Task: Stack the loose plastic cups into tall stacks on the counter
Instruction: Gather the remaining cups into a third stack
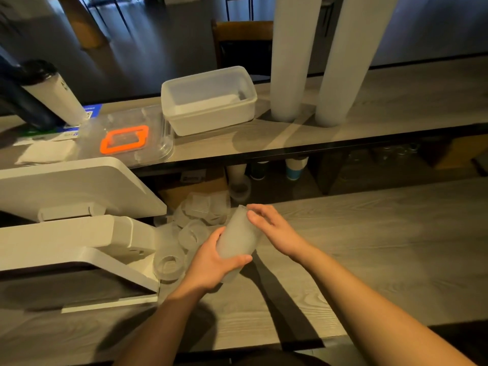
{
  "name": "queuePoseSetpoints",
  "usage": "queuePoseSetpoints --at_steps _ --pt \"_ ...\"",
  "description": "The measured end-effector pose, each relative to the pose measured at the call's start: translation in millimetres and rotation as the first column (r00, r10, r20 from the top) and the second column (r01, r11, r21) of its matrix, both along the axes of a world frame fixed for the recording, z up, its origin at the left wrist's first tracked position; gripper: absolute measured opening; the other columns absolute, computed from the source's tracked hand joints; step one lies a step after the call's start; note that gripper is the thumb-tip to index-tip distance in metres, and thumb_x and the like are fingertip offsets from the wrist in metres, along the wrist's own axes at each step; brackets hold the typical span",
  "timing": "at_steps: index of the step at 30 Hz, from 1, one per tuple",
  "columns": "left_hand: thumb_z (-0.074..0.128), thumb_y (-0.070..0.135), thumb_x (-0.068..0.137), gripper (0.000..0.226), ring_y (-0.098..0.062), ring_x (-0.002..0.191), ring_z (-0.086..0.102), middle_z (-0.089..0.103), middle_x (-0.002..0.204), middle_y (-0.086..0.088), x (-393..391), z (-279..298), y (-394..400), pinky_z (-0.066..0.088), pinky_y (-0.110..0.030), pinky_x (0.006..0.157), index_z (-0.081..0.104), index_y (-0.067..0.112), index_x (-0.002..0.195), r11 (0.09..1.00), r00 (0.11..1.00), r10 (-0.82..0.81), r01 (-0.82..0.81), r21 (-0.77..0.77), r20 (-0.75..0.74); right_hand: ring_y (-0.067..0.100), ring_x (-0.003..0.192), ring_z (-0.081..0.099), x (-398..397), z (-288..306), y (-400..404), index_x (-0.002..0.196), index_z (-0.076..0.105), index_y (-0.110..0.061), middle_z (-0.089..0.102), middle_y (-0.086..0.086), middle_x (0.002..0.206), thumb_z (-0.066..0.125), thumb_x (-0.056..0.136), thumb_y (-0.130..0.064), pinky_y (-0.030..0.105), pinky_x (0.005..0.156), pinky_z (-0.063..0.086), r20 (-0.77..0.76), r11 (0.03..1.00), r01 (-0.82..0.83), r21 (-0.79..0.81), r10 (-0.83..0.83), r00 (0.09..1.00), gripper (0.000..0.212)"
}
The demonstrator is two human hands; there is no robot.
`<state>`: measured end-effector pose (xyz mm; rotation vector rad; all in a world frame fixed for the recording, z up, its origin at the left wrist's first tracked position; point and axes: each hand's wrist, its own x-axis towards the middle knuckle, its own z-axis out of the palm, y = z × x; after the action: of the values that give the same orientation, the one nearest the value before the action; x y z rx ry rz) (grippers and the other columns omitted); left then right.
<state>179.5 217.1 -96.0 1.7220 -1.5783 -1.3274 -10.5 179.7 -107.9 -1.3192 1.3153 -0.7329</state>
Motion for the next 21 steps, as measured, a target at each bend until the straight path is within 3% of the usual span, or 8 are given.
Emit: queuePoseSetpoints --at_steps 5,9,11,14,18,21 --pt "0.087 0.034 0.072 0.071 -0.008 0.099 0.057 0.056 0.115 0.01 5 -2 1 0.046 -0.021 0.068 0.045 0.03 0.128 0.998 0.999 0.034 -0.032 0.053 -0.034 0.005 0.135 0.039 8 -4 -2 0.149 0.043 -0.028 0.042 -0.011 0.148 0.035 0.09 -0.072 0.03 0.114 0.028 0.052 0.995 -0.037 0.088 0.033 0.998 0.075" --pt "0.085 0.035 0.074 0.068 -0.011 0.101 0.058 0.057 0.117 0.007 7 -6 -1 0.049 -0.025 0.069 0.045 0.032 0.129 0.989 0.987 0.127 -0.118 0.094 -0.095 0.004 0.13 0.043 13 -11 -13 0.146 0.043 -0.03 0.048 -0.017 0.138 0.038 0.1 -0.058 0.032 0.112 0.034 0.085 0.994 0.06 0.093 -0.068 0.994 0.054" --pt "0.085 0.034 0.074 0.066 -0.01 0.1 0.057 0.056 0.116 0.008 10 -7 -4 0.048 -0.022 0.068 0.044 0.032 0.126 0.983 0.982 0.168 -0.16 0.085 -0.089 0.008 0.129 0.046 15 -16 -24 0.145 0.044 -0.029 0.051 -0.012 0.139 0.041 0.1 -0.056 0.035 0.112 0.037 0.082 0.981 0.152 0.121 -0.162 0.983 0.052" --pt "0.085 0.033 0.073 0.068 -0.011 0.1 0.056 0.054 0.114 0.005 16 -9 -10 0.047 -0.022 0.067 0.043 0.029 0.126 0.974 0.974 0.213 -0.206 0.09 -0.073 0.012 0.125 0.05 14 -32 -41 0.142 0.048 -0.022 0.054 -0.005 0.139 0.052 0.097 -0.053 0.032 0.104 0.042 0.007 0.966 0.225 0.128 -0.228 0.974 0.054" --pt "0.085 0.03 0.074 0.065 -0.009 0.095 0.056 0.054 0.112 0.005 27 -14 -18 0.046 -0.017 0.065 0.044 0.027 0.125 0.962 0.965 0.257 -0.249 0.109 -0.059 0.02 0.132 0.048 12 -56 -69 0.146 0.043 -0.021 0.048 0.001 0.147 0.071 0.087 -0.048 0.037 0.105 0.045 -0.206 0.981 0.182 0.07 -0.164 0.965 0.071" --pt "0.086 0.048 0.067 0.082 -0.015 0.103 0.056 0.054 0.122 0.0 34 -17 -21 0.05 -0.026 0.074 0.044 0.027 0.133 0.955 0.961 0.274 -0.267 0.131 -0.039 0.024 0.134 0.046 16 -68 -93 0.145 0.043 -0.022 0.047 0.004 0.145 0.069 0.087 -0.052 0.045 0.108 0.045 -0.324 0.983 0.169 0.069 -0.138 0.936 0.071"
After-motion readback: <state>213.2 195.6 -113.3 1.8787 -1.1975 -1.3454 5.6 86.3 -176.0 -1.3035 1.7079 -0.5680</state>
